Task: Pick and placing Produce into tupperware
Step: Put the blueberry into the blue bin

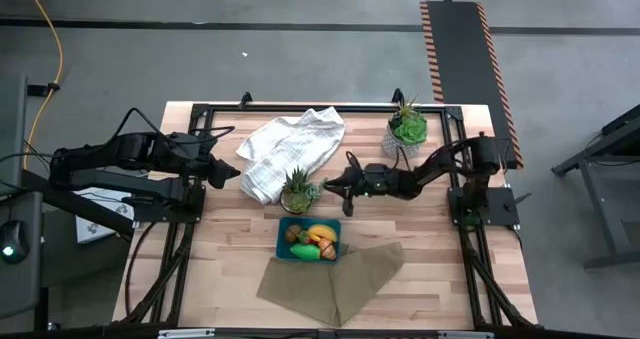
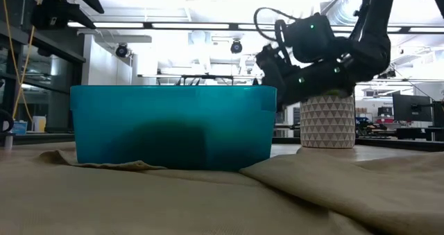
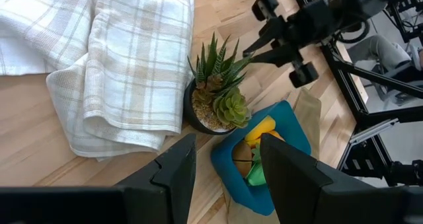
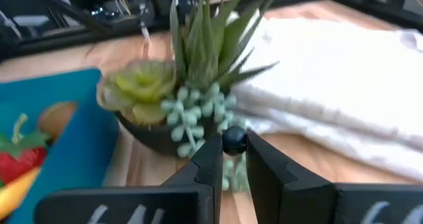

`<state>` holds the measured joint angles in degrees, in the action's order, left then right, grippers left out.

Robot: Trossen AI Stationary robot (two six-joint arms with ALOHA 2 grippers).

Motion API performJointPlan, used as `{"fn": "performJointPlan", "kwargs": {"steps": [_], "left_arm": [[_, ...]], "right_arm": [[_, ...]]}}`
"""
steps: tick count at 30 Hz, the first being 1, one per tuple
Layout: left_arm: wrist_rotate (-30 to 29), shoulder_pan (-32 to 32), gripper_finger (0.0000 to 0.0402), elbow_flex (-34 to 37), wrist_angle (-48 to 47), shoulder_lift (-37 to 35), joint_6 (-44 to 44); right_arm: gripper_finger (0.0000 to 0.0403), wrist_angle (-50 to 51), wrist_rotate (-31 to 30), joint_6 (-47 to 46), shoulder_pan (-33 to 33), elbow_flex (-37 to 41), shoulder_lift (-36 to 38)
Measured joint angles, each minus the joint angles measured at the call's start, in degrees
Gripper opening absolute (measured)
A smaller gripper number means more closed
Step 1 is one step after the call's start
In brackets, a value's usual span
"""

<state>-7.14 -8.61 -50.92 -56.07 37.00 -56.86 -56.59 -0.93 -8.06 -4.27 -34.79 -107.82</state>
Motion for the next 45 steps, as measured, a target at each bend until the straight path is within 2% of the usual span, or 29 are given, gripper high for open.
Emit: {"fn": "performJointPlan", "kwargs": {"steps": [14,29,36,40,45], "left_arm": [[0.00,-0.01,0.0156,0.00,0.01,0.00,-0.58],[0.02,-0.01,0.0156,0.00,0.04,-0.01,-0.52],[0.02,-0.01,0.0156,0.00,0.04,-0.01,-0.45],[0.02,0.01,0.0156,0.00,0.04,-0.01,-0.44],[0.02,0.00,0.0156,0.00,0.04,-0.01,-0.42]], "right_arm": [[0.0040,4.20,1.14,-3.97,0.61,0.00,14.48],[0.0040,6.19,0.84,-10.09,5.60,-0.07,28.01],[0.0040,6.74,-2.63,-9.62,8.17,-0.14,33.77],[0.0040,15.56,-3.12,-6.94,9.38,-4.44,36.12],[0.0040,36.87,-3.07,-3.16,11.20,-15.73,36.05]]}}
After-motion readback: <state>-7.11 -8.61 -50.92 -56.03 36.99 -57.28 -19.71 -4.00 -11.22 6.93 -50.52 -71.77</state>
